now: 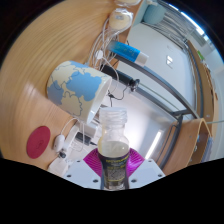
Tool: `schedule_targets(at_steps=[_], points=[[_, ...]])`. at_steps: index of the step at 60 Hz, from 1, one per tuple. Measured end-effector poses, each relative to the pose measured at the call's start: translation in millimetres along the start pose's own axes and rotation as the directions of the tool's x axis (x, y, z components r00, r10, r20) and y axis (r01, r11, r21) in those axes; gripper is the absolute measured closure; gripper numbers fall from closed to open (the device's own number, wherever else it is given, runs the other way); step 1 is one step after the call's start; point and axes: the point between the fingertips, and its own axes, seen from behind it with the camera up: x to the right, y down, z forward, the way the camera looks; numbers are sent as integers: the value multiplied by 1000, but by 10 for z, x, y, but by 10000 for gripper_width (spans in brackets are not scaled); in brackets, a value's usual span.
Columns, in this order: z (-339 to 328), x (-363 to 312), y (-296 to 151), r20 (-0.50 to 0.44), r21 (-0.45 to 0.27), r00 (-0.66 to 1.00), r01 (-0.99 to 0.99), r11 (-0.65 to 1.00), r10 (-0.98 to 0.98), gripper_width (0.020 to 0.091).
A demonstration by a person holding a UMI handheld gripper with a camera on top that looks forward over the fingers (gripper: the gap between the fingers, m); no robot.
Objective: Pour water
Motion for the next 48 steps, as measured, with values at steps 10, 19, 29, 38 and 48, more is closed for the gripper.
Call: schedule_targets(at_steps=[10,19,29,38,48], points=[[67,54,-139,-42,5,979,199,980,-199,830],[62,-20,-188,-38,11,978,207,978,-207,830],[-1,-44,0,8,5,998,-64,998,64,829],[-120,-255,237,124,-63,782,-609,791,611,830],[-229,-517,254,189,-166,197,-959,230,962,814]])
